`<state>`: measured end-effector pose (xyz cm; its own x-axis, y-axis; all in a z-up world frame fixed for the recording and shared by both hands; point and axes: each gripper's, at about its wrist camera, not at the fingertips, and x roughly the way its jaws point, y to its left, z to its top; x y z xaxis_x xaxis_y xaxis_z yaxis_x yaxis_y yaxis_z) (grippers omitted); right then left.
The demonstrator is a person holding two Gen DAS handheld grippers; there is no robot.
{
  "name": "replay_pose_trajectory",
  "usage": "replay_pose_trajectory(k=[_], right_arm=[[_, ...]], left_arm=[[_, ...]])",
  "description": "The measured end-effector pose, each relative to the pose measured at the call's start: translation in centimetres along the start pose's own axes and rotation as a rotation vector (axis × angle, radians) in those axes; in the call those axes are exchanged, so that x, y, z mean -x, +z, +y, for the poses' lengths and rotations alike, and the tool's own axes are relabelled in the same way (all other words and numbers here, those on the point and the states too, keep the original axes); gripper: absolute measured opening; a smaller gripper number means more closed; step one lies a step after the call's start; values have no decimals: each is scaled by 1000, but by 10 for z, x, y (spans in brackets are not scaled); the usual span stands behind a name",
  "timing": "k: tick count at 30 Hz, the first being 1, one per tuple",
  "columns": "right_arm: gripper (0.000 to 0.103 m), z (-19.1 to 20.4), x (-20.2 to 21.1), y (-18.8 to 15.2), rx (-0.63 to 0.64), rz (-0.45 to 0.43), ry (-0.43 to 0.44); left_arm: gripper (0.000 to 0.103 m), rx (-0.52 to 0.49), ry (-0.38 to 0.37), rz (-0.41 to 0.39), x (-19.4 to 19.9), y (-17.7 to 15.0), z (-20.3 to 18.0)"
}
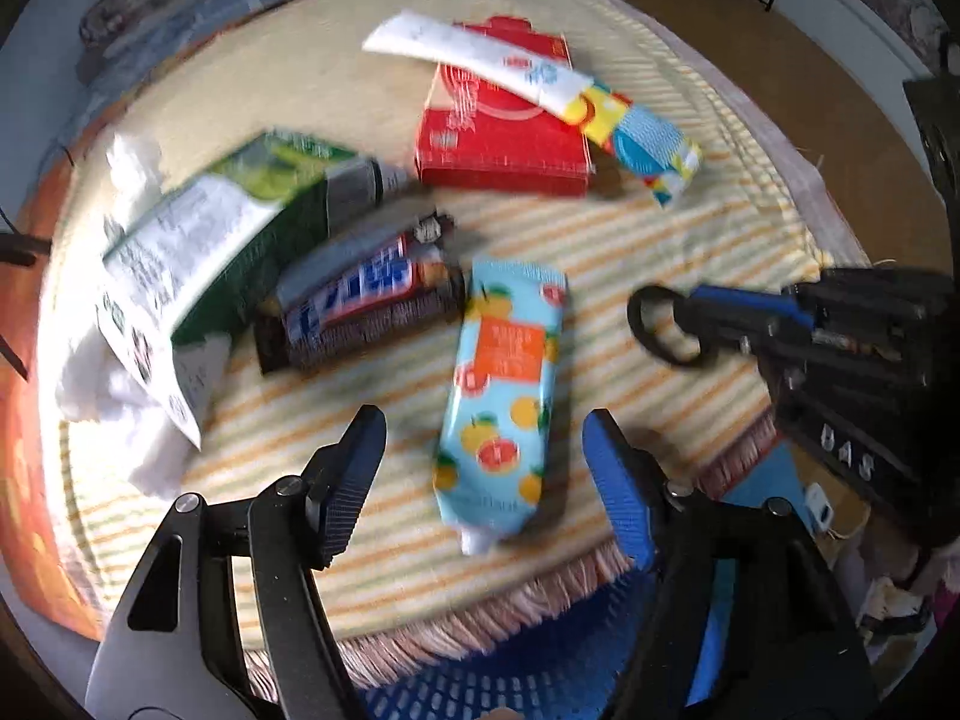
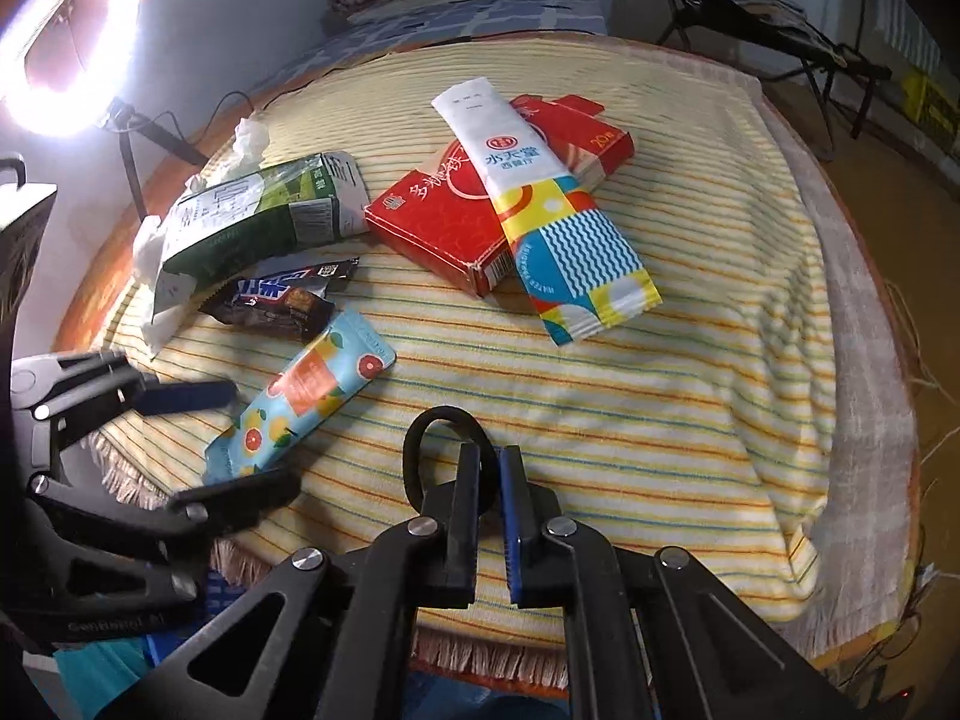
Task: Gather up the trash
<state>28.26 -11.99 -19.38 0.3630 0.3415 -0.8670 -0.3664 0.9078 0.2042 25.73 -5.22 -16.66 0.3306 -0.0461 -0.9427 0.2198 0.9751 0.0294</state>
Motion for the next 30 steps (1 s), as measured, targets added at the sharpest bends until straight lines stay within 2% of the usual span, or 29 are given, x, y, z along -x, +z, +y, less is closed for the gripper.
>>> replay_pose_trajectory(k=[2, 3, 4, 11, 14, 15, 17, 18, 19, 20, 21, 23, 25, 26, 27, 30], right_arm=[[4, -3, 1, 0, -20, -1, 22], [4, -5, 1, 1, -31, -2, 30], [4, -5, 2, 1, -39, -4, 38], [4, -15, 12, -2, -89, -22, 84], [7, -12, 15, -1, -57, -36, 73], [14, -11, 12, 0, -60, -31, 55], [71, -14, 7, 1, -86, -15, 67], [72, -14, 6, 1, -88, -20, 67], [66, -14, 3, 1, -83, -13, 63], [56, -13, -1, 1, -73, -2, 55], [54, -10, -1, 1, -43, -14, 24], [35, 0, -4, 2, 34, -16, -59], [22, 6, -5, 2, 91, -16, -117], [10, 6, -5, 2, 97, -14, -120], [3, 4, -4, 2, 86, -11, -115], [3, -9, 5, 3, 1, -22, -64]], left_arm=[[63, -6, 13, 15, -4, 4, -1], [43, -7, 11, 25, -8, 6, -2], [39, -3, 4, 34, -11, 6, -2], [36, 44, -37, 6, -2, 1, 9], [36, 56, -38, -4, 5, -10, 14], [36, 61, -40, -6, 8, -13, 16], [36, 72, -44, -11, 13, -22, 16], [36, 77, -45, -16, 17, -26, 17], [36, 81, -47, -20, 21, -28, 18], [36, 85, -49, -24, 24, -31, 21], [36, 88, -50, -27, 24, -31, 19], [36, 96, -53, -33, 27, -36, 23], [36, 104, -54, -35, 30, -41, 25], [36, 108, -52, -38, 33, -45, 27], [36, 114, -52, -41, 35, -48, 28], [36, 136, -63, -53, 39, -49, 28]])
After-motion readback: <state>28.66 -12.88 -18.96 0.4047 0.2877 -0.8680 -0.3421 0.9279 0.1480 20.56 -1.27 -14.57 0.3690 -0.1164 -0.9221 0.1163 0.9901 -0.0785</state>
